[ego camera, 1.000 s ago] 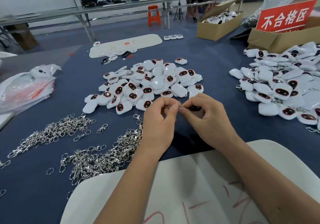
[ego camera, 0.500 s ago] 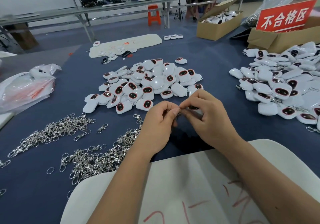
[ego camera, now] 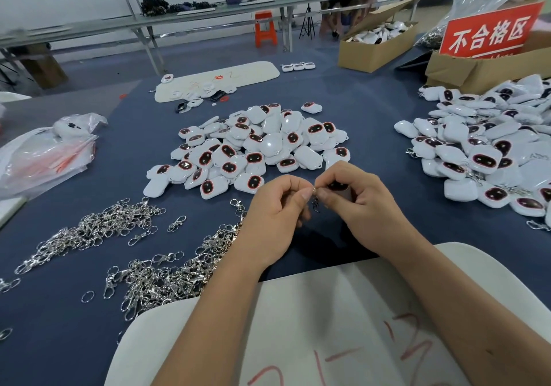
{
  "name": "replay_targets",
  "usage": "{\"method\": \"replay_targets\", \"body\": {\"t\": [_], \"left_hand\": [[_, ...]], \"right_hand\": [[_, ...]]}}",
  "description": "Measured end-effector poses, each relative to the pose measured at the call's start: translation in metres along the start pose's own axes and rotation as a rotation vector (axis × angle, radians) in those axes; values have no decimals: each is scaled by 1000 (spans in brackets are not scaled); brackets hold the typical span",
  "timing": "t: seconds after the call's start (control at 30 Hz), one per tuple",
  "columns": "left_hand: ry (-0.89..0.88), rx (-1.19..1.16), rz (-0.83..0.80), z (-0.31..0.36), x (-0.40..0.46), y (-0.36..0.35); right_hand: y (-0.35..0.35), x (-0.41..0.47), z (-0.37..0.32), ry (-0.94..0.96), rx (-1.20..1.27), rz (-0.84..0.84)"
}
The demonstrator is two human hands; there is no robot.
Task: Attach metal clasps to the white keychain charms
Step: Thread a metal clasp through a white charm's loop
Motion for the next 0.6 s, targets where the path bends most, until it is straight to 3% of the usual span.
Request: {"method": "replay_targets", "body": {"t": [0.2,0.43,0.6], "left_hand": [[-71,64,126,8,-1,-3],[-155,323,307,22,-8,0],[-163,449,280,22,-8,1]], "right_hand": [[5,-3,1,0,51,60],[1,0,-4,57,4,79],[-1,0,3,12,-43,91]]}}
Point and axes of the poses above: each hand's wrist, its own x-axis towards the middle knuckle, its own y-axis out of the back of the hand, z = x × y, the point moved 9 cm from there along x, towards the middle knuckle, and after that the axes turned 10 degrees about -z, right-handed, at the moved point
